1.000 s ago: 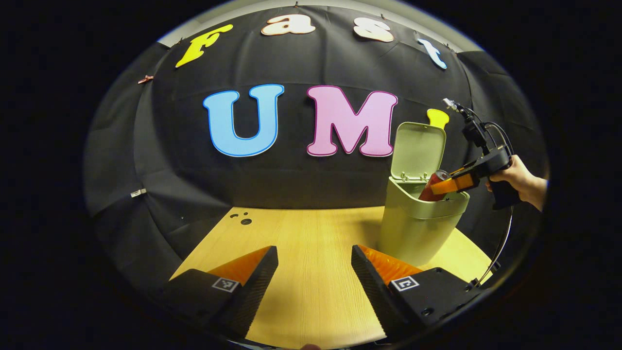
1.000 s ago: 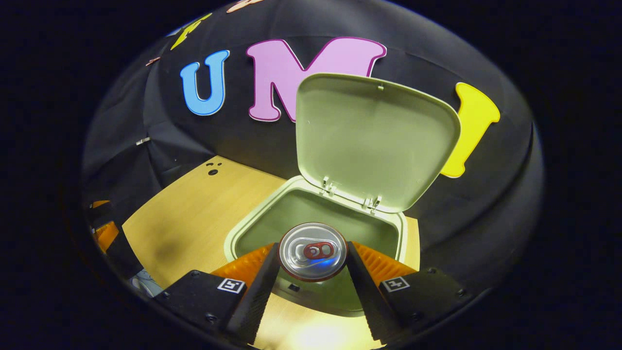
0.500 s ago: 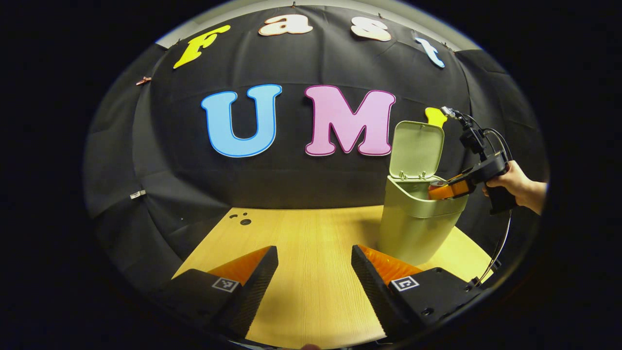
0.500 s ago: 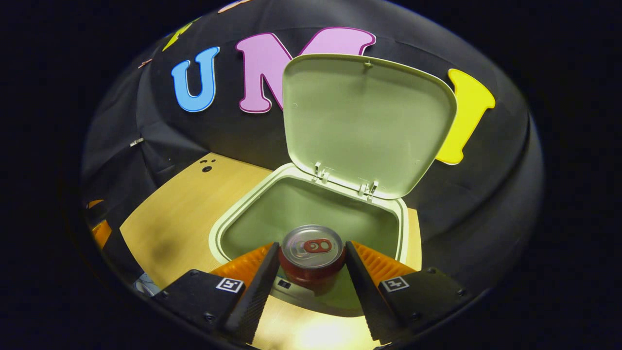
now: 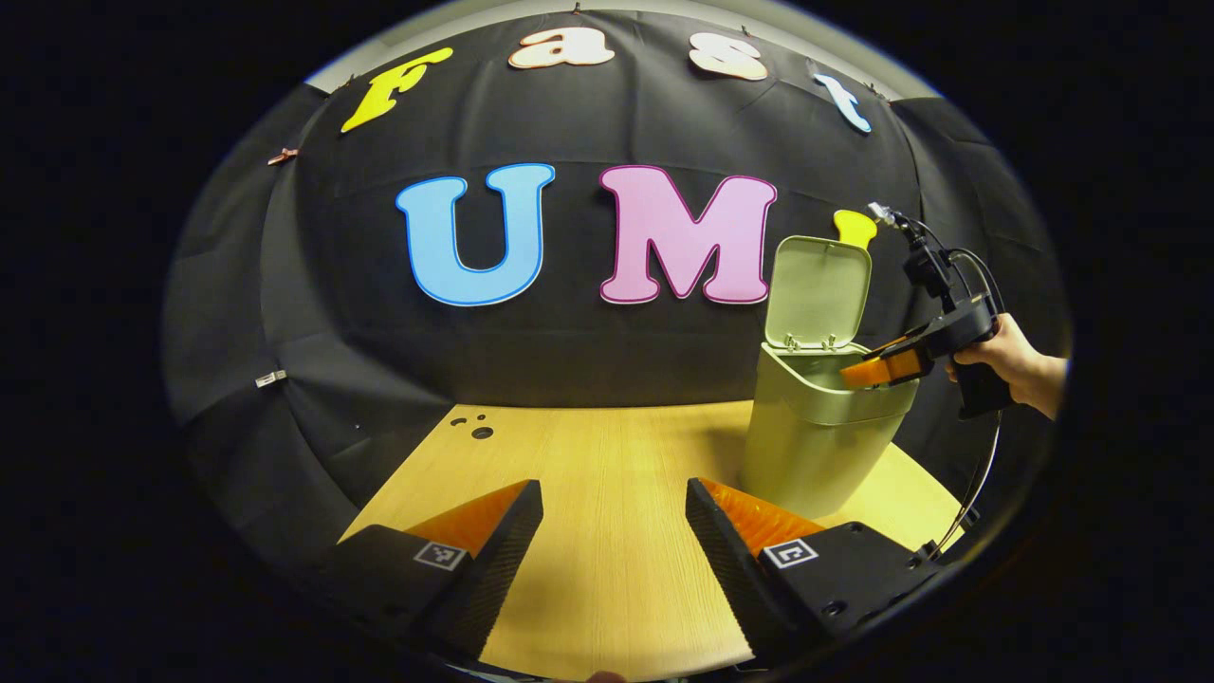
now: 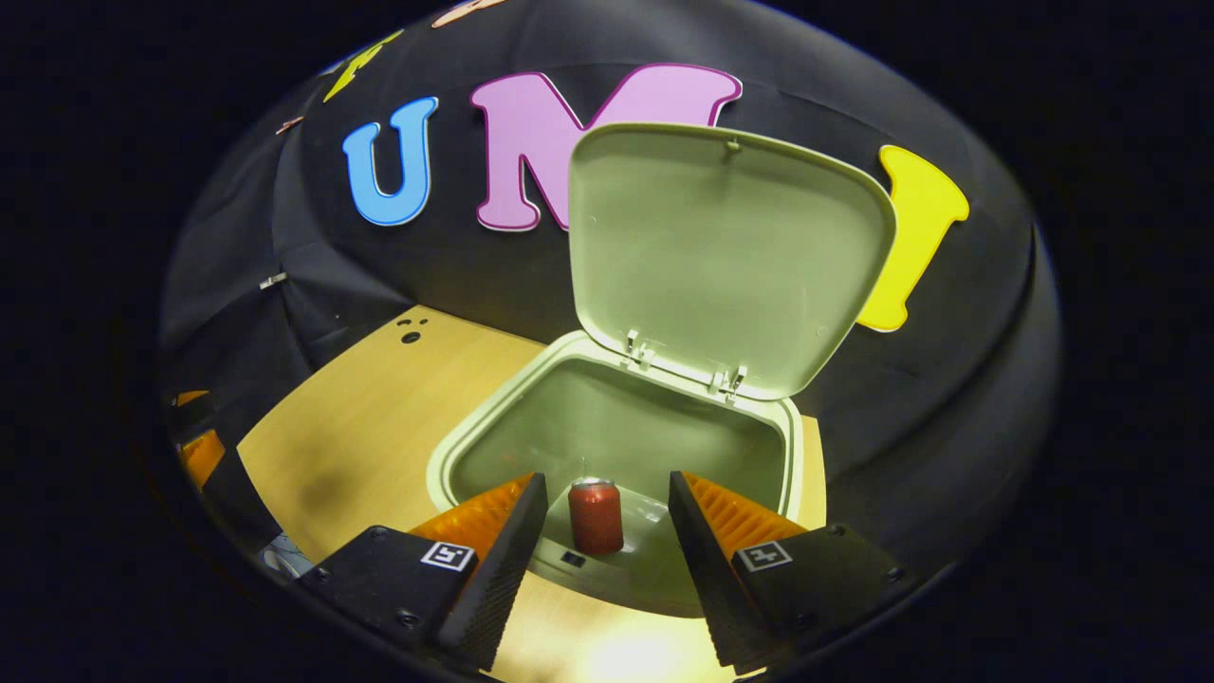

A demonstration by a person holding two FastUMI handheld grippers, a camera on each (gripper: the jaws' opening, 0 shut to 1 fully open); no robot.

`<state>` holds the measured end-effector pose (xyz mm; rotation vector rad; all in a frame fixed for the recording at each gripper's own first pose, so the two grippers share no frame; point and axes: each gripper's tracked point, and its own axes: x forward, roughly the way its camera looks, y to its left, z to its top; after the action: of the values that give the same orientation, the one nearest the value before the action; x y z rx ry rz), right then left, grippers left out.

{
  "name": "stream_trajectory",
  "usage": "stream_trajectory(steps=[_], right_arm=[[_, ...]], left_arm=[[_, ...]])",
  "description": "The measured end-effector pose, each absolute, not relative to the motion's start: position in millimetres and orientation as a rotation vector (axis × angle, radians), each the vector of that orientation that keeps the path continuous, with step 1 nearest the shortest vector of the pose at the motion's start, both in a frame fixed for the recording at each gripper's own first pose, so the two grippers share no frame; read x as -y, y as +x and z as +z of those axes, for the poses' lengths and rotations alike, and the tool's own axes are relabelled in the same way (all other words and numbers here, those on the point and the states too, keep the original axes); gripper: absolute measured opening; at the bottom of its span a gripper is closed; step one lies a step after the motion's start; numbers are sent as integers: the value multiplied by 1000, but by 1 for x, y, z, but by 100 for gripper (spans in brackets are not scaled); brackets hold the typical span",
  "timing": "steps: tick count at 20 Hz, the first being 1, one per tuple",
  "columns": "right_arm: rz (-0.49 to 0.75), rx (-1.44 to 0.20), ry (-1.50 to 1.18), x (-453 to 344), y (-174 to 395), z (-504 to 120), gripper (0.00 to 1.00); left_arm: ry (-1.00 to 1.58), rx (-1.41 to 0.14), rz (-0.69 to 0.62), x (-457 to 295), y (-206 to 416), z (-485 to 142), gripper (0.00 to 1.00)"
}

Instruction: Press the lid of the desktop garbage bin to open it, pick up the crumpled paper on the desktop and throw it into the bin, then pick up the pop can on the desktop and drop it into the bin, and finally close the garbage bin lid.

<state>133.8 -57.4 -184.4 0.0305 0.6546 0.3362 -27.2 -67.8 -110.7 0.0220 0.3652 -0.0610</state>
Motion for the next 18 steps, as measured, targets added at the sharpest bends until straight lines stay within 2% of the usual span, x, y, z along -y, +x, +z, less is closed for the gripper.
stream_trajectory(steps=[7,11,12,18], right_arm=[[316,-576,52,62,130,-143,86],[306,-548,74,67,131,-121,93],[302,-537,78,68,128,-110,98],[262,-427,141,82,139,-58,98]], left_arm=[[16,-365,-73,69,-23,-111,98],[10,-359,-92,74,-19,-111,98],[8,-358,-97,75,-19,-112,97],[-5,-354,-120,81,-16,-112,98]])
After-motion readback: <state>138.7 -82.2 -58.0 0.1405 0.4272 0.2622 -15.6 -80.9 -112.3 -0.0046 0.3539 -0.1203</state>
